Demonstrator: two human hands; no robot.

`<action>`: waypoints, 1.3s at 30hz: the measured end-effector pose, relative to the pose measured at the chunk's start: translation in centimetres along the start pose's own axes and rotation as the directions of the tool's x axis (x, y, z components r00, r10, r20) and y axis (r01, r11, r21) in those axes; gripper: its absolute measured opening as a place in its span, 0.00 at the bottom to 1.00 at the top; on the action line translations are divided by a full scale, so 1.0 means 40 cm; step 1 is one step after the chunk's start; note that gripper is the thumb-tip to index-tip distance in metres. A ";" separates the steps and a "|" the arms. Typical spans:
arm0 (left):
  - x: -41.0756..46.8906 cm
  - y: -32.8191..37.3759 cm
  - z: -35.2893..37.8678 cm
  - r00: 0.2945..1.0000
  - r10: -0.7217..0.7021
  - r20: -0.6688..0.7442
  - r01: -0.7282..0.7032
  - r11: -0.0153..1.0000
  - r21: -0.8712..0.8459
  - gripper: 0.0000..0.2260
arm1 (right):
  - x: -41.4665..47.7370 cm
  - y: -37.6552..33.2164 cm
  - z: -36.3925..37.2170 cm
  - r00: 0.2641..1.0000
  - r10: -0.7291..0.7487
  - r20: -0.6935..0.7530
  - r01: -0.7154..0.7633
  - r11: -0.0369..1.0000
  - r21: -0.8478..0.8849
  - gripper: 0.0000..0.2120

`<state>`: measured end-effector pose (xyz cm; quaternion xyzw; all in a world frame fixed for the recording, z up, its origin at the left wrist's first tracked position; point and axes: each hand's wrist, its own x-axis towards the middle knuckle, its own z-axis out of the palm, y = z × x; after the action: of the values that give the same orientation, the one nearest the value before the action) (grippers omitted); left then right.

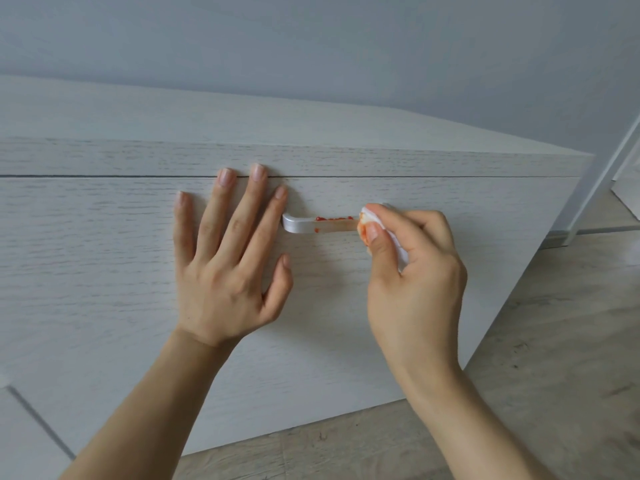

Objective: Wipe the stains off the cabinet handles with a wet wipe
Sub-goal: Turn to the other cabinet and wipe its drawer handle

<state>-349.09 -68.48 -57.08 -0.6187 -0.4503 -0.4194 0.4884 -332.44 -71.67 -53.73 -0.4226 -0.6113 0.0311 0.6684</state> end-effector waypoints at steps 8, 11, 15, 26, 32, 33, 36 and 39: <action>-0.003 -0.027 0.000 0.999 0.004 -0.034 -0.004 1.000 0.016 0.23 | 0.007 0.007 -0.010 0.995 0.100 -0.022 -0.099 0.995 0.033 0.08; -0.006 -0.024 0.001 1.000 -0.011 -0.019 0.011 1.000 0.021 0.24 | 0.001 -0.003 -0.002 0.999 0.017 0.045 -0.017 1.000 0.010 0.08; -0.002 -0.016 0.003 0.999 -0.033 -0.017 0.033 0.999 0.007 0.24 | 0.006 0.002 0.002 1.000 0.011 -0.001 -0.011 1.000 0.000 0.08; -0.008 -0.013 0.007 1.000 -0.029 0.002 0.029 1.000 -0.010 0.24 | -0.001 0.019 -0.010 0.995 0.053 -0.081 -0.046 0.996 0.083 0.10; -0.011 -0.010 0.015 0.999 -0.039 -0.018 0.039 0.999 0.010 0.24 | -0.011 0.013 0.008 0.997 -0.072 -0.001 0.072 0.997 0.001 0.09; -0.011 -0.009 0.015 0.999 -0.037 -0.020 0.037 0.999 0.008 0.24 | -0.012 0.013 0.012 0.997 -0.075 -0.017 0.075 0.997 0.000 0.09; -0.009 -0.012 0.015 0.999 -0.031 -0.011 0.031 1.000 -0.001 0.24 | -0.021 0.006 0.028 0.994 -0.090 -0.055 0.091 0.996 0.009 0.09; -0.009 -0.010 0.009 0.999 -0.031 -0.017 0.031 0.999 -0.012 0.24 | -0.027 0.000 0.032 0.988 -0.153 0.003 0.153 0.988 -0.009 0.09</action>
<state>-349.54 -68.11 -57.38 -0.6110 -0.4532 -0.4349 0.4818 -333.77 -71.61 -54.72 -0.3776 -0.6428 -0.0225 0.6661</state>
